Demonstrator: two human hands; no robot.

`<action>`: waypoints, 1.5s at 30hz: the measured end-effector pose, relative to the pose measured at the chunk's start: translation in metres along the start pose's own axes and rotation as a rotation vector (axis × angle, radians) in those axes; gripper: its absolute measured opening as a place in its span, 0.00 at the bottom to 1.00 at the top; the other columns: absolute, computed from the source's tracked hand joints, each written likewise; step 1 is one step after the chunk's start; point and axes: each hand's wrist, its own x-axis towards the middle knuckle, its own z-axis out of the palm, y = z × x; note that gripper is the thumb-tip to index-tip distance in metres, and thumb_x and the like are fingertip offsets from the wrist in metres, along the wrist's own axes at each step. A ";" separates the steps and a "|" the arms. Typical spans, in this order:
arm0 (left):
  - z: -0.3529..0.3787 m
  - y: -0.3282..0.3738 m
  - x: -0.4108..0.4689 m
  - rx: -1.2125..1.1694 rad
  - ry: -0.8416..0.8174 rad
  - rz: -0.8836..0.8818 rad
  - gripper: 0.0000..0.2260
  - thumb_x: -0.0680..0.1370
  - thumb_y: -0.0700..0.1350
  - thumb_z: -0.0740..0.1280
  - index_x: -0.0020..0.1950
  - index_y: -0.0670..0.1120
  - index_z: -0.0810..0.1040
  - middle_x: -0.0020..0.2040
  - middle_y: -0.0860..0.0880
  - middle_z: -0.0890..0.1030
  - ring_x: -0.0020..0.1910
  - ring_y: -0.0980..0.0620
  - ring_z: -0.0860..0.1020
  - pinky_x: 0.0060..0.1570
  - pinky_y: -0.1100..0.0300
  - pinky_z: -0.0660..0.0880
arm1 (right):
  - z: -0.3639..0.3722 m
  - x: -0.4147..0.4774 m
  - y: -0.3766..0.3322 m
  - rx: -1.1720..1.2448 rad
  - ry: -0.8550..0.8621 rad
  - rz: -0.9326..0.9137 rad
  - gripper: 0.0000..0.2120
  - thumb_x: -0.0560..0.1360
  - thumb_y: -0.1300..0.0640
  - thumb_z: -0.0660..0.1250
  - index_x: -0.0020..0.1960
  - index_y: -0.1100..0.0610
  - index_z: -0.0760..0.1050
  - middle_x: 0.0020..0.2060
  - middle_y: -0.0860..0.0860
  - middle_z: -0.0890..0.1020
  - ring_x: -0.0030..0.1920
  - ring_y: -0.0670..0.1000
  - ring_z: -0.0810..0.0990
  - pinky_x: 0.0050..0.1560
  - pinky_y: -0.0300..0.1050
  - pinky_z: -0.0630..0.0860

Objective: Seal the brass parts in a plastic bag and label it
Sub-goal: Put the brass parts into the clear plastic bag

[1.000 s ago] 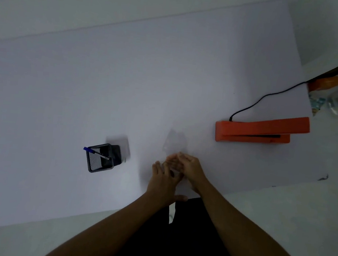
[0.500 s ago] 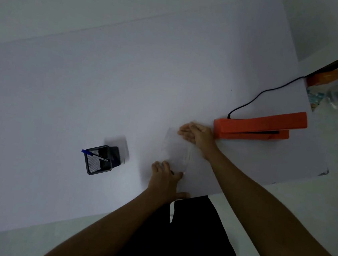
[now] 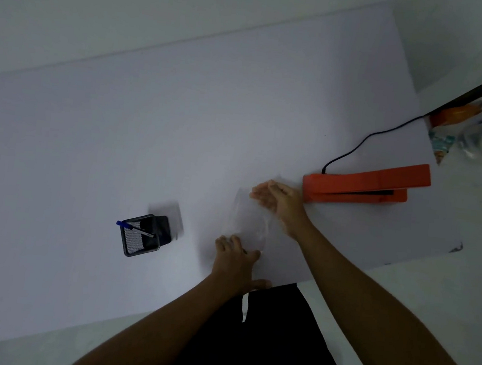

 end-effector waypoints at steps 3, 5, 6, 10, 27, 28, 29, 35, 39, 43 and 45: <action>-0.001 0.001 0.000 0.010 0.016 -0.001 0.42 0.67 0.77 0.55 0.75 0.56 0.61 0.72 0.28 0.59 0.70 0.29 0.59 0.68 0.34 0.54 | -0.008 -0.031 0.028 -0.066 -0.094 0.171 0.18 0.82 0.57 0.57 0.53 0.71 0.79 0.50 0.66 0.84 0.51 0.62 0.84 0.55 0.53 0.79; -0.002 0.002 0.001 0.017 0.009 -0.005 0.42 0.67 0.77 0.54 0.75 0.55 0.60 0.72 0.29 0.59 0.70 0.29 0.59 0.67 0.34 0.54 | -0.014 -0.045 0.046 -0.105 -0.117 0.212 0.18 0.82 0.57 0.57 0.53 0.71 0.79 0.50 0.66 0.84 0.53 0.63 0.83 0.57 0.53 0.80; -0.002 0.002 0.002 0.017 -0.001 -0.005 0.43 0.67 0.77 0.54 0.76 0.55 0.60 0.73 0.29 0.58 0.70 0.29 0.58 0.68 0.33 0.53 | -0.017 -0.048 0.052 -0.110 -0.109 0.213 0.18 0.82 0.57 0.58 0.53 0.70 0.79 0.50 0.65 0.84 0.54 0.62 0.83 0.57 0.53 0.79; -0.002 0.000 0.003 0.011 -0.049 -0.003 0.43 0.67 0.77 0.55 0.77 0.57 0.56 0.74 0.29 0.54 0.72 0.27 0.54 0.69 0.32 0.49 | -0.027 -0.033 0.051 -0.085 -0.019 0.150 0.18 0.83 0.57 0.57 0.54 0.70 0.78 0.50 0.64 0.84 0.53 0.60 0.84 0.59 0.56 0.77; 0.003 0.000 0.002 -0.002 -0.027 -0.003 0.45 0.64 0.80 0.54 0.76 0.58 0.57 0.73 0.29 0.57 0.71 0.26 0.56 0.68 0.31 0.51 | 0.006 0.012 0.006 0.080 0.116 -0.101 0.16 0.83 0.59 0.56 0.56 0.67 0.78 0.51 0.60 0.84 0.54 0.57 0.83 0.57 0.46 0.78; 0.003 0.001 0.002 0.000 -0.021 -0.003 0.45 0.64 0.80 0.54 0.76 0.58 0.57 0.73 0.29 0.58 0.71 0.26 0.56 0.68 0.31 0.52 | 0.013 0.008 0.008 0.049 0.022 -0.028 0.16 0.83 0.58 0.57 0.55 0.67 0.79 0.50 0.61 0.84 0.53 0.58 0.84 0.55 0.47 0.79; 0.002 0.002 0.002 0.002 -0.020 -0.004 0.45 0.64 0.79 0.54 0.76 0.58 0.57 0.73 0.29 0.57 0.71 0.26 0.56 0.68 0.31 0.52 | 0.018 0.004 0.011 -0.002 -0.079 0.060 0.17 0.83 0.56 0.57 0.54 0.67 0.79 0.50 0.61 0.85 0.53 0.59 0.84 0.54 0.47 0.80; -0.006 0.003 0.001 -0.001 -0.059 -0.017 0.44 0.67 0.77 0.56 0.77 0.57 0.54 0.74 0.29 0.53 0.72 0.26 0.53 0.70 0.32 0.50 | 0.019 0.001 0.033 -0.237 -0.305 0.345 0.19 0.82 0.53 0.59 0.56 0.70 0.78 0.51 0.63 0.85 0.52 0.60 0.85 0.61 0.57 0.78; -0.002 0.002 0.004 -0.012 -0.057 -0.018 0.44 0.66 0.78 0.55 0.76 0.57 0.56 0.74 0.28 0.54 0.71 0.25 0.53 0.69 0.30 0.50 | 0.012 0.022 0.012 -0.199 -0.202 0.253 0.18 0.82 0.54 0.59 0.55 0.69 0.79 0.50 0.62 0.85 0.52 0.59 0.85 0.58 0.54 0.79; -0.003 0.002 0.005 -0.018 -0.053 -0.016 0.44 0.65 0.79 0.55 0.76 0.57 0.57 0.74 0.29 0.55 0.71 0.24 0.53 0.69 0.30 0.49 | 0.008 0.045 -0.014 -0.205 -0.127 0.152 0.18 0.83 0.55 0.57 0.55 0.67 0.79 0.50 0.61 0.85 0.51 0.57 0.85 0.56 0.51 0.79; -0.004 0.001 0.005 -0.018 -0.061 -0.020 0.44 0.65 0.79 0.55 0.75 0.57 0.57 0.74 0.29 0.54 0.71 0.24 0.53 0.69 0.30 0.49 | 0.009 0.052 -0.023 -0.199 -0.067 0.096 0.17 0.83 0.56 0.56 0.55 0.67 0.78 0.50 0.59 0.84 0.51 0.56 0.85 0.55 0.47 0.79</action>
